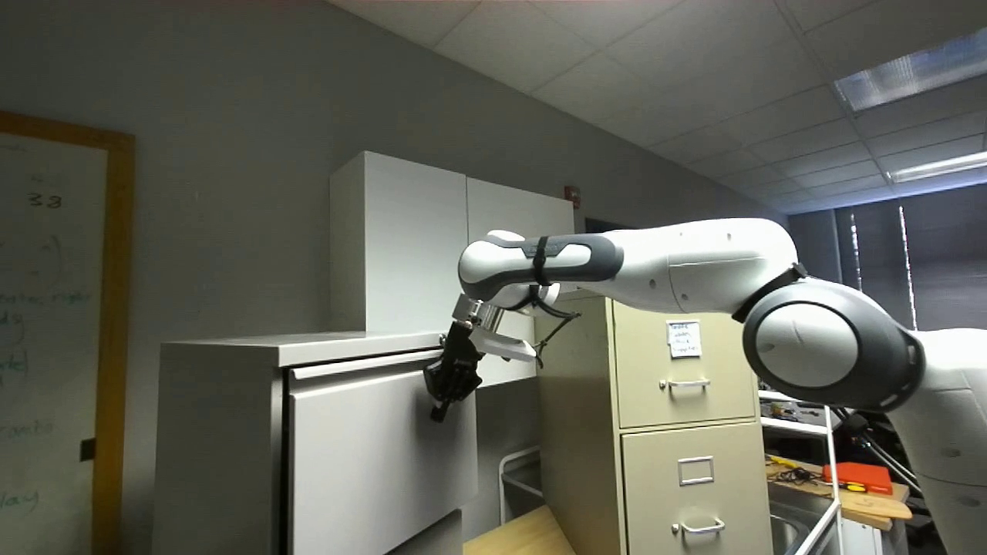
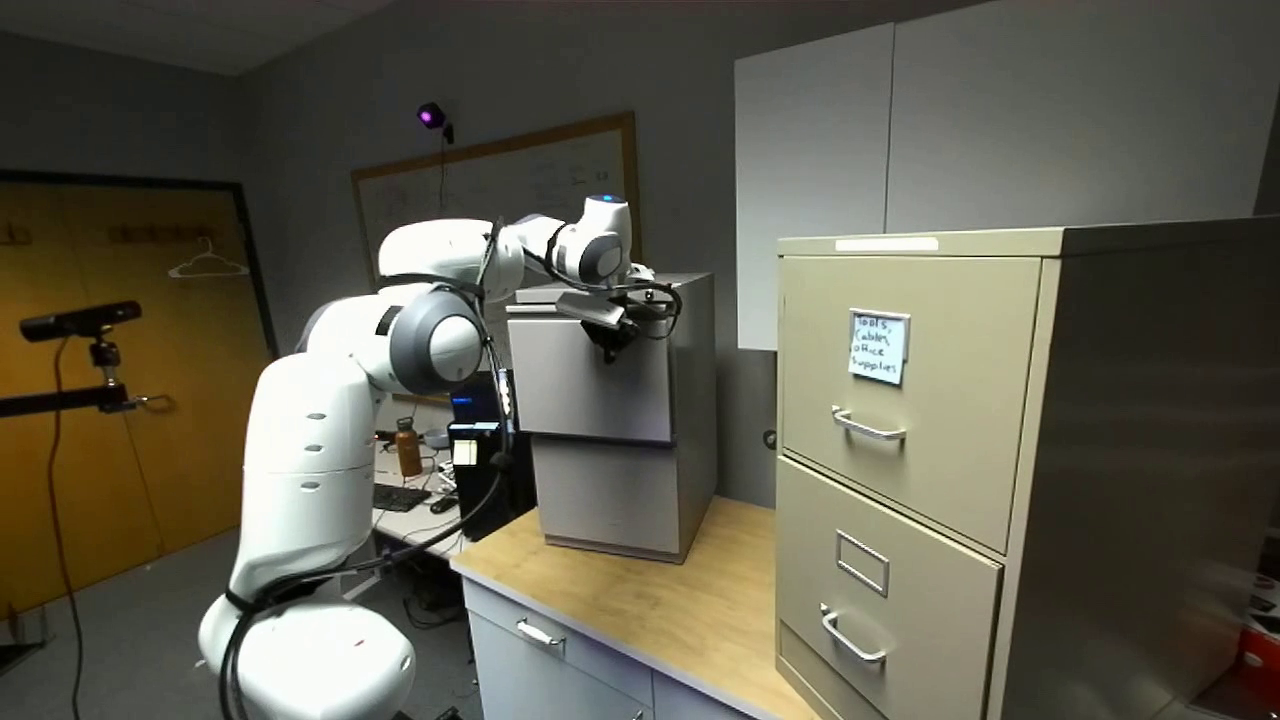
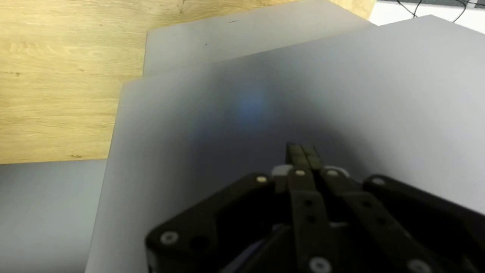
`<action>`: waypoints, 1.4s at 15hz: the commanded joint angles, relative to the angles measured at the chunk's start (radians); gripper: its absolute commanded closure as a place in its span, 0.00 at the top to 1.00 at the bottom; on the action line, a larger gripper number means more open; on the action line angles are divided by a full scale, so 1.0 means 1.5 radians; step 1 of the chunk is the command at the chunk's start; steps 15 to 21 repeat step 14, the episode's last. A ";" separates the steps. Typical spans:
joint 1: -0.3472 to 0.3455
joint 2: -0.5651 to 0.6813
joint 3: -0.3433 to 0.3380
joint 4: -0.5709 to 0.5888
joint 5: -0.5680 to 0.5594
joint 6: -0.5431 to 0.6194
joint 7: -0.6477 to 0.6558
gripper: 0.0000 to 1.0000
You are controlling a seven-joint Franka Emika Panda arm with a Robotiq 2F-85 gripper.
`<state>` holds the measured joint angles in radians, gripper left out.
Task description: Close the open drawer
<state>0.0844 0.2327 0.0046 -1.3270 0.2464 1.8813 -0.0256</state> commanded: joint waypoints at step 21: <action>0.026 0.304 0.029 0.498 -0.034 -0.232 0.014 0.00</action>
